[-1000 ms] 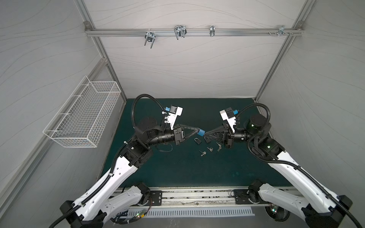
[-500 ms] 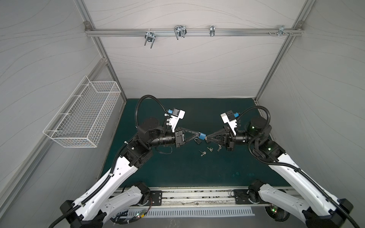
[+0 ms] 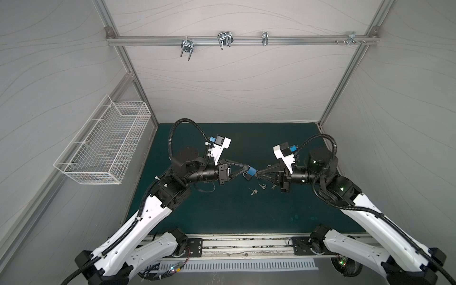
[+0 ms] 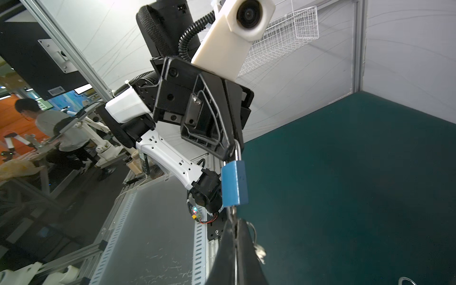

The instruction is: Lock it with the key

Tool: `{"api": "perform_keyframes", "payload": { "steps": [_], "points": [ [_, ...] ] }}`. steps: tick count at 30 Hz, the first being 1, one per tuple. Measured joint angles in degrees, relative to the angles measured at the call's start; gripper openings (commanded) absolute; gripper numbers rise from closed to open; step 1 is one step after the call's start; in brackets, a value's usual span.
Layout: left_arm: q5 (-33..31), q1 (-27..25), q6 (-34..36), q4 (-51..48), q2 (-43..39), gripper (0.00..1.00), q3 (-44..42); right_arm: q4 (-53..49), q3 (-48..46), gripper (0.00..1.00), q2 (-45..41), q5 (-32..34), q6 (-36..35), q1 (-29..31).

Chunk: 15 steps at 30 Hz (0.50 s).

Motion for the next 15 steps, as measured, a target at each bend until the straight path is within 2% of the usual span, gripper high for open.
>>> {"api": "perform_keyframes", "payload": {
  "steps": [6,8,10,12,15],
  "points": [
    [-0.2,0.0,0.1,-0.6,0.2,0.00,0.0,10.1,-4.7,0.00,0.2,-7.5,8.5,-4.8],
    [-0.3,0.0,0.1,-0.6,0.3,0.00,0.0,11.6,-5.0,0.14,0.7,-9.2,10.5,-5.2],
    [-0.6,0.3,-0.1,-0.2,0.2,0.00,0.1,11.9,-5.0,0.38,0.8,-10.6,11.9,-5.4],
    [-1.4,1.0,-0.3,0.8,0.2,0.00,0.6,12.0,-4.9,0.51,0.8,-11.0,12.2,-5.3],
    [-1.9,1.5,-0.4,2.3,0.1,0.00,1.2,11.7,-4.5,0.61,0.8,-10.8,12.0,-4.7]
  ]
}}
